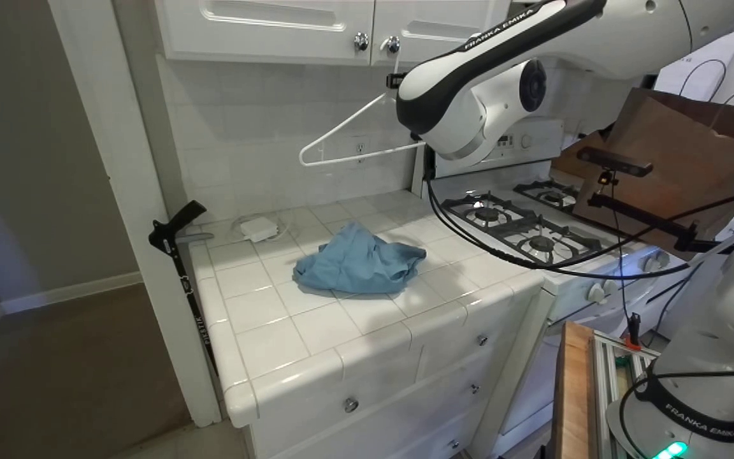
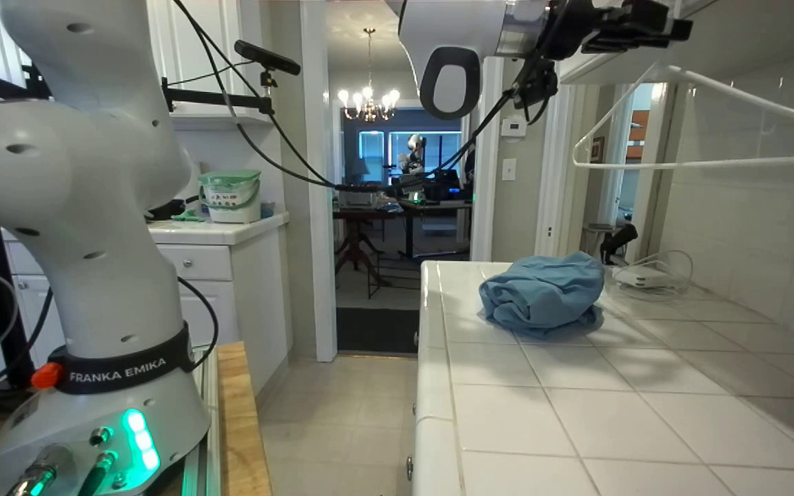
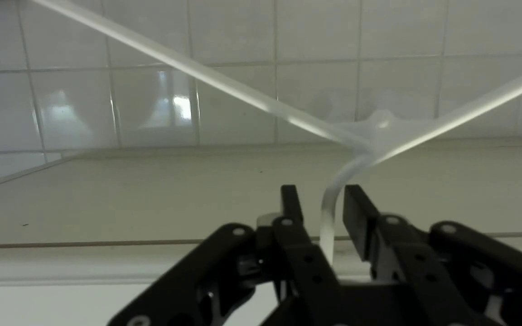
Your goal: Put the hanger on the top right cabinet knob
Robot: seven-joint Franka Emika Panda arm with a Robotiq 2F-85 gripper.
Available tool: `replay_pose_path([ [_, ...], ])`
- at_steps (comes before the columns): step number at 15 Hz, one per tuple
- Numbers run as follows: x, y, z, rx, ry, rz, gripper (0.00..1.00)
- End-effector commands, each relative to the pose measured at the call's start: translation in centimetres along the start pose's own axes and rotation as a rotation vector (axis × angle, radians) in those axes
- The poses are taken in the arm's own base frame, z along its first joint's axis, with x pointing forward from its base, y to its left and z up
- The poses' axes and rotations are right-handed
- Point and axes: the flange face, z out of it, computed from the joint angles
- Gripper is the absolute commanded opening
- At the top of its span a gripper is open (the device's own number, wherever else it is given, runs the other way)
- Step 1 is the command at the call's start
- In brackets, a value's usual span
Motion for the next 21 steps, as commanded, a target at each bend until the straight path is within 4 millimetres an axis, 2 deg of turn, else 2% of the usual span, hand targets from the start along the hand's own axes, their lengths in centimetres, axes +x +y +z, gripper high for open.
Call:
replay_pose_path([
  [1, 1.2, -0.3, -0.8, -0.008, 0.018, 0.005, 0.62],
  [4, 1.9, -0.7, -1.9, 0.017, 0.007, 0.017, 0.84],
  [6, 1.5, -1.1, -2.5, 0.045, -0.058, 0.049, 0.99],
  [10, 0.9, -1.4, -3.6, 0.064, -0.128, 0.078, 1.0],
  [14, 0.2, 0.1, -4.9, 0.003, -0.177, 0.037, 1.0],
  [15, -1.3, 1.1, -5.0, -0.03, -0.237, 0.007, 1.0],
  [17, -3.3, 1.7, -4.9, -0.008, -0.351, 0.001, 1.0],
  [19, -5.5, 1.9, -5.1, 0.04, -0.454, 0.004, 1.0],
  [21, -8.6, 1.8, -5.4, 0.081, -0.555, -0.002, 1.0],
])
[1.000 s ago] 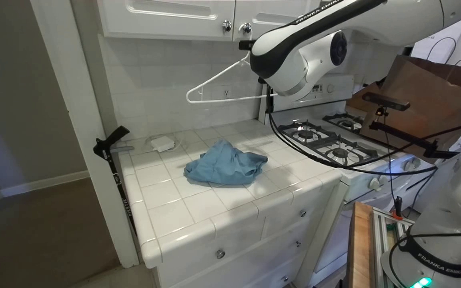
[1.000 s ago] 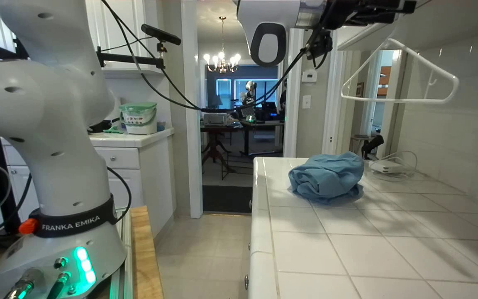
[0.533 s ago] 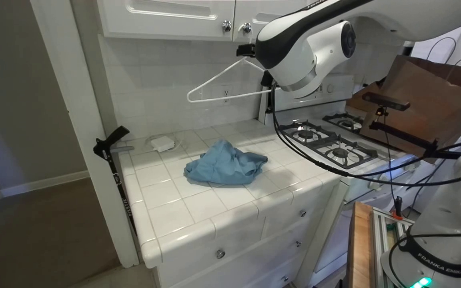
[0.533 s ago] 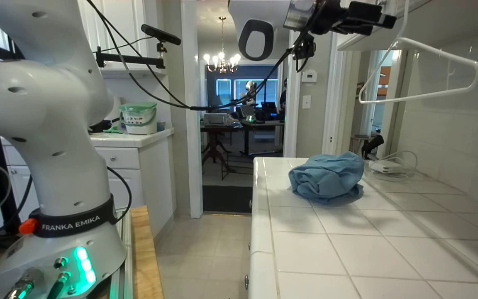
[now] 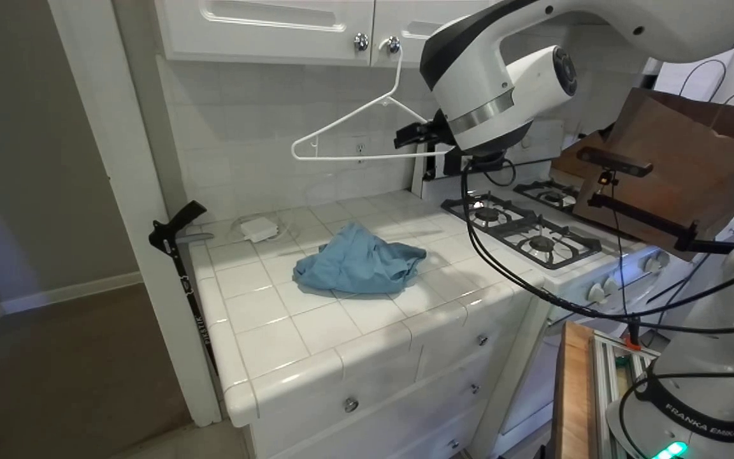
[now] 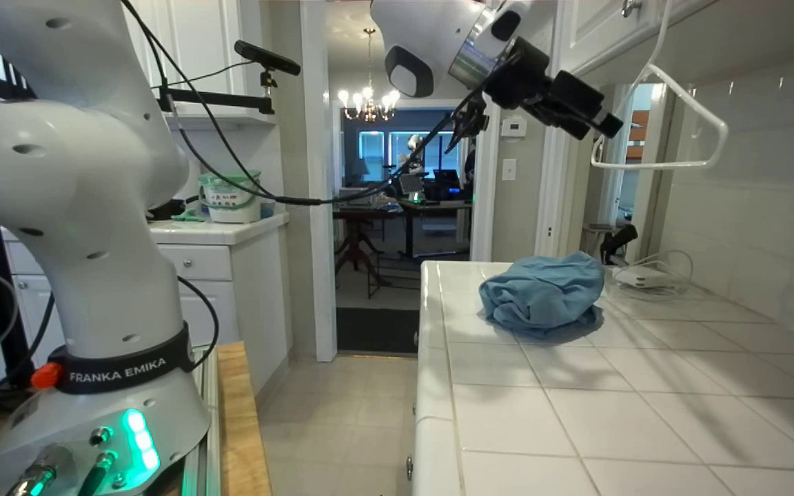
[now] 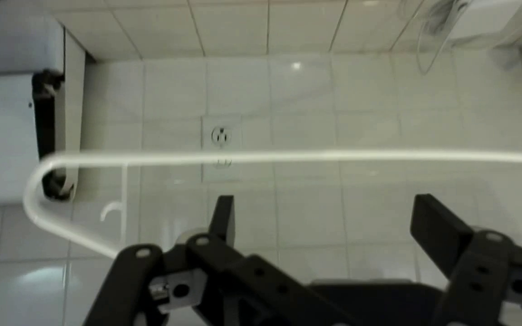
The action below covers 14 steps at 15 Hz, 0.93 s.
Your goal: Put the hanger on the top right cabinet knob
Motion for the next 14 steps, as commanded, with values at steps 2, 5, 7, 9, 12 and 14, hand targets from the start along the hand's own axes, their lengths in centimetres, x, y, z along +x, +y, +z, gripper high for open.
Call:
replay_pose_path([
  [2, -6.0, -0.5, 1.1, 0.067, -0.2, -0.045, 1.0],
  [5, -10.1, -2.6, 1.0, 0.066, -0.338, -0.088, 1.0],
  [7, -12.4, -4.3, 0.6, 0.077, -0.432, -0.111, 1.0],
  [9, -13.8, -6.0, -0.5, 0.074, -0.531, -0.132, 1.0],
  [12, -14.1, -5.6, -1.2, 0.066, -0.53, -0.144, 1.0],
  [14, -13.5, -5.8, -1.2, 0.059, -0.529, -0.155, 1.0],
])
